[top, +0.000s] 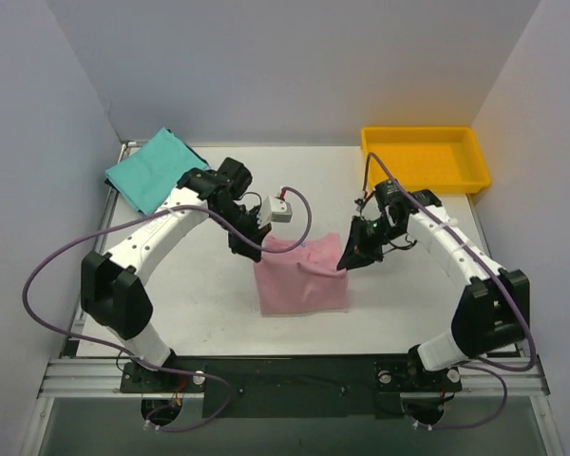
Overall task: Fold and stack the t-shirts
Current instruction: Fold the long partially folded tshirt into a neat square
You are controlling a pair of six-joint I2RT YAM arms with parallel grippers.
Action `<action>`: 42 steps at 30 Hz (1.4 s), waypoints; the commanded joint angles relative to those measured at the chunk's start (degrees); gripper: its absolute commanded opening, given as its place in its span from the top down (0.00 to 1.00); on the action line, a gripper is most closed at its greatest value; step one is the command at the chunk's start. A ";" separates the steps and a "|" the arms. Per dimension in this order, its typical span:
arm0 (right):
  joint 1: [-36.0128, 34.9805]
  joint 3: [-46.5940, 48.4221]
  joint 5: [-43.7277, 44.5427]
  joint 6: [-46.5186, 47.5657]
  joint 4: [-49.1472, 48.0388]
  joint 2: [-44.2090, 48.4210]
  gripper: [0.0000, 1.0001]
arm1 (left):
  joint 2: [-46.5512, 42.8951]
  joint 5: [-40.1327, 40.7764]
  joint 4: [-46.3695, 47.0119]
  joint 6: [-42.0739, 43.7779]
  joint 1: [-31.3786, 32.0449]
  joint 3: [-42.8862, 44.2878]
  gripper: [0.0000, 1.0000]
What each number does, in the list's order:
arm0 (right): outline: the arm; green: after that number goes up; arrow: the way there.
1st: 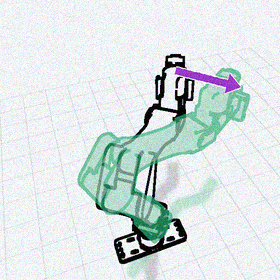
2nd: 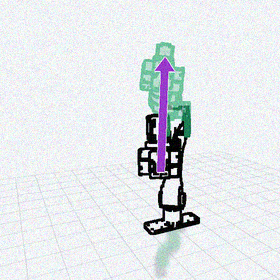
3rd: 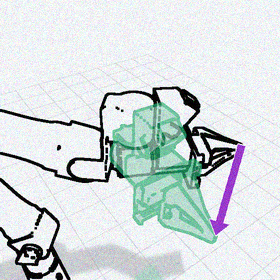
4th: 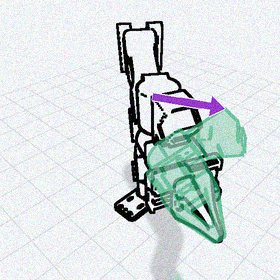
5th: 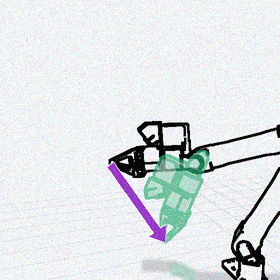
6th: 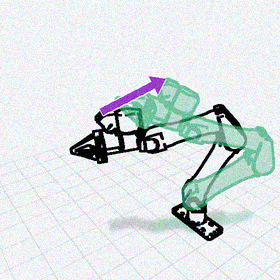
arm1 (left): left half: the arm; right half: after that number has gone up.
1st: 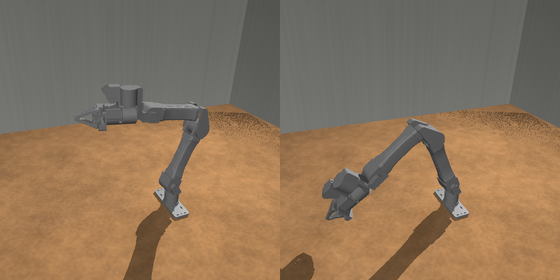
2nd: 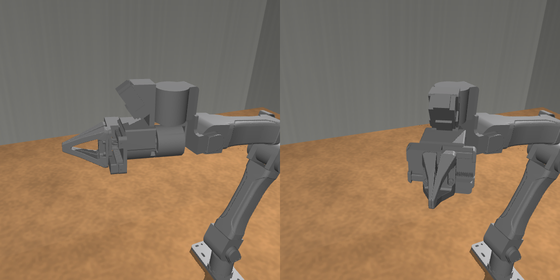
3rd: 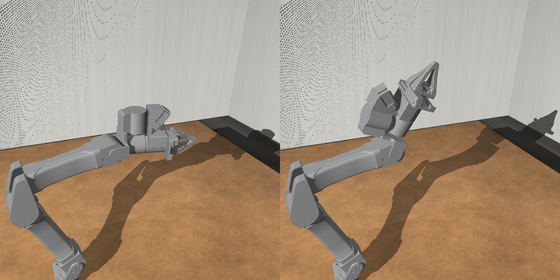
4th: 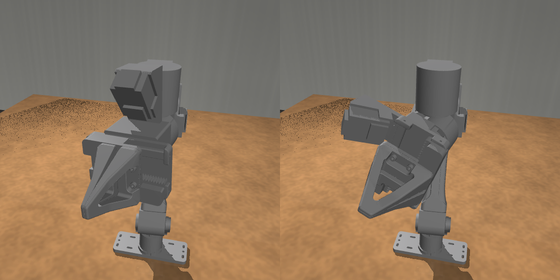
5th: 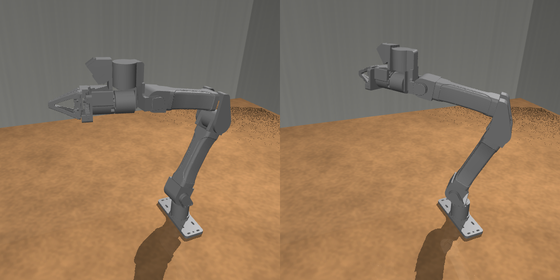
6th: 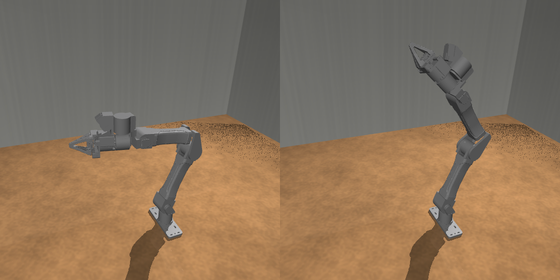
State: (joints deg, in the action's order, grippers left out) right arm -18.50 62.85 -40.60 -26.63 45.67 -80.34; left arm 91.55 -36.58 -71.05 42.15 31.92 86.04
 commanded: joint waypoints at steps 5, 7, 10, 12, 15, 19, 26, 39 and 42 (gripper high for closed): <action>6.10 15.62 -3.60 7.38 1.62 -18.53 1.00 | 12.15 1.33 10.03 -6.64 -5.38 9.58 1.00; 7.07 18.26 -3.79 7.30 1.18 -22.14 1.00 | 14.70 1.68 12.06 -7.34 -6.08 10.63 1.00; 8.56 20.90 -4.14 5.72 -1.01 -26.78 1.00 | 17.60 3.09 15.75 -9.63 -6.78 12.04 1.00; 9.09 23.19 -3.53 5.02 -1.63 -29.51 1.00 | 19.63 3.53 18.22 -10.77 -7.22 13.01 1.00; 9.62 25.91 -2.56 4.14 -2.51 -33.12 1.00 | 23.48 3.97 20.24 -11.48 -7.40 15.29 1.00; 10.68 27.41 -0.89 1.86 -4.71 -36.11 1.00 | 28.06 4.15 20.51 -13.40 -7.40 19.60 1.00; 11.65 29.34 1.48 -2.28 -10.15 -39.11 0.77 | 31.67 4.58 25.16 -15.61 -7.67 21.01 1.00; 12.35 29.21 14.67 7.55 -17.35 -30.70 0.56 | 36.86 5.90 32.90 -19.74 -7.75 23.56 0.99; 10.42 22.51 13.01 11.50 -19.83 -26.47 0.75 | 36.69 5.99 34.04 -21.23 -7.75 23.38 1.00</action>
State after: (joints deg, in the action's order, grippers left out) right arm -5.28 91.98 -28.71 -22.22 27.79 -114.89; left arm 128.49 -30.59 -41.45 23.27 24.53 107.33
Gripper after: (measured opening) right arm 0.339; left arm 0.028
